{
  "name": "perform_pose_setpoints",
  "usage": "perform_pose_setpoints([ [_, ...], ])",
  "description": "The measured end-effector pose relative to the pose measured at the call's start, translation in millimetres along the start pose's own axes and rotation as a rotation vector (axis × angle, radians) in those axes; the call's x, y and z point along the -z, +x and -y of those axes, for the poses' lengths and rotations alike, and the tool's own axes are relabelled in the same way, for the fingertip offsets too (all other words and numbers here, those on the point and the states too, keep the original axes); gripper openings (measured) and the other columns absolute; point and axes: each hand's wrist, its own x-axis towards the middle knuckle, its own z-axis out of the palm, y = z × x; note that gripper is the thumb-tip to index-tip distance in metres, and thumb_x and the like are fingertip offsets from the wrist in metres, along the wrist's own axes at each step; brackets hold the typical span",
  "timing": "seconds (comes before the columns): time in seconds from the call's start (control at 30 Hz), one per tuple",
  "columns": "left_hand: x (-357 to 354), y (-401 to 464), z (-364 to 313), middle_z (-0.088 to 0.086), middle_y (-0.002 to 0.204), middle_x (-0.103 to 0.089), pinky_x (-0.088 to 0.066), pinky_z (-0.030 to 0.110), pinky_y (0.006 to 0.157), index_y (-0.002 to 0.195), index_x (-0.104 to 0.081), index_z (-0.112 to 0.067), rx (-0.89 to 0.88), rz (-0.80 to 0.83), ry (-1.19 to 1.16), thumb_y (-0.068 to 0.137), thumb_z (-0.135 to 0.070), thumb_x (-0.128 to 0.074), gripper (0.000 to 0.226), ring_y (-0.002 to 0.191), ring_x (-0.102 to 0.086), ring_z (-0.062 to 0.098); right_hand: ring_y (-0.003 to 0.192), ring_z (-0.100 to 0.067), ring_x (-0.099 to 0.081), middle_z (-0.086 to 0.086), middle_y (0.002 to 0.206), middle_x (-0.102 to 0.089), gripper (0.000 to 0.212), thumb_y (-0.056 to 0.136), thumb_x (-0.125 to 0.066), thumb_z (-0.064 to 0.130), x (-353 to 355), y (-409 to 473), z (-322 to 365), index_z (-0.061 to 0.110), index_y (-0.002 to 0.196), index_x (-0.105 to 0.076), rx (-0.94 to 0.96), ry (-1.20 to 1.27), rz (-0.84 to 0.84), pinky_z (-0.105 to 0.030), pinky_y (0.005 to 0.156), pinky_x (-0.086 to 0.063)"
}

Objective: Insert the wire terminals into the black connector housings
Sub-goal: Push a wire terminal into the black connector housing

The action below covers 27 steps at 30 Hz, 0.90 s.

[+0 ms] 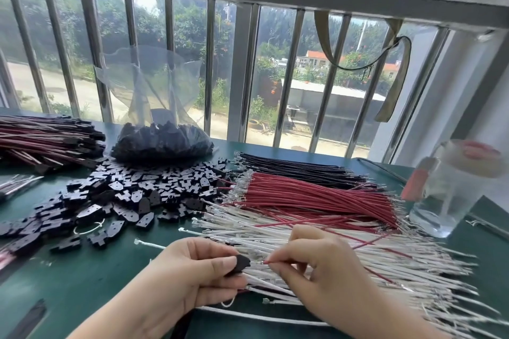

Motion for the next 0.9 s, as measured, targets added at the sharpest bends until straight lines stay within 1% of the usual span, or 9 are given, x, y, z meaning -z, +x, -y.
perform_pose_setpoints([
  [0.1,1,0,1,0.024,0.080,-0.072,-0.059,0.035,0.051,0.067,-0.073,0.001,-0.001,-0.003,0.002,0.054,-0.002,-0.074,0.013,0.067,-0.072,0.033,0.058,0.002,-0.047,0.022,0.067,-0.047,0.008,0.080,-0.064,0.037,0,-1,2,0.034,0.084,-0.070,0.051,-0.074,-0.005,-0.023,0.049,-0.046],
  [0.17,1,0,0,0.024,0.078,-0.071,-0.059,0.034,0.051,0.066,-0.073,0.000,-0.018,-0.010,-0.001,0.053,-0.003,-0.074,0.014,0.066,-0.072,0.032,0.058,0.002,-0.044,0.020,0.069,-0.049,0.006,0.081,-0.064,0.034,1,0,3,0.033,0.082,-0.069,0.068,-0.131,-0.009,-0.022,0.047,-0.044],
  [0.3,1,2,0,0.021,0.070,-0.069,-0.057,0.032,0.049,0.066,-0.074,-0.002,-0.069,-0.016,-0.019,0.052,-0.002,-0.074,0.014,0.059,-0.070,0.028,0.063,0.003,-0.042,0.021,0.071,-0.046,0.023,0.087,-0.047,0.043,2,3,0,0.031,0.081,-0.066,0.023,-0.126,-0.014,-0.021,0.053,-0.041],
  [0.4,0,1,0,0.023,0.070,-0.069,-0.057,0.030,0.049,0.066,-0.074,-0.003,-0.085,-0.005,-0.021,0.052,-0.001,-0.073,0.015,0.059,-0.070,0.028,0.067,0.005,-0.044,0.023,0.073,-0.047,0.031,0.087,-0.040,0.049,-1,4,-3,0.031,0.084,-0.065,-0.012,-0.096,0.048,-0.023,0.059,-0.042],
  [0.6,0,0,-1,0.023,0.071,-0.069,-0.057,0.030,0.049,0.066,-0.074,-0.004,-0.099,0.012,-0.029,0.051,-0.002,-0.073,0.015,0.059,-0.070,0.027,0.073,-0.002,-0.051,0.015,0.076,-0.054,0.021,0.085,-0.051,0.045,-2,5,-6,0.030,0.086,-0.066,-0.036,-0.006,0.072,-0.030,0.064,-0.046],
  [0.73,0,-1,-1,0.023,0.071,-0.069,-0.056,0.029,0.048,0.067,-0.074,-0.002,-0.087,0.032,-0.060,0.052,-0.003,-0.073,0.016,0.057,-0.069,0.027,0.076,-0.007,-0.053,0.013,0.082,-0.055,0.013,0.086,-0.057,0.039,-2,5,-8,0.030,0.089,-0.066,-0.053,0.070,0.099,-0.029,0.065,-0.046],
  [0.83,-2,-2,-2,0.022,0.071,-0.069,-0.056,0.028,0.048,0.068,-0.074,-0.002,-0.084,0.026,-0.023,0.052,-0.004,-0.074,0.016,0.057,-0.070,0.026,0.074,-0.007,-0.053,0.012,0.077,-0.055,0.017,0.085,-0.056,0.042,-2,5,-8,0.030,0.088,-0.067,-0.051,0.074,0.104,-0.029,0.064,-0.047],
  [0.9,-3,-2,-1,0.023,0.070,-0.069,-0.056,0.028,0.049,0.069,-0.073,0.000,-0.092,-0.002,0.029,0.057,-0.002,-0.074,0.012,0.059,-0.070,0.026,0.074,-0.006,-0.053,0.013,0.076,-0.055,0.016,0.085,-0.057,0.042,-4,4,-8,0.029,0.087,-0.066,-0.056,0.074,0.112,-0.026,0.063,-0.046],
])
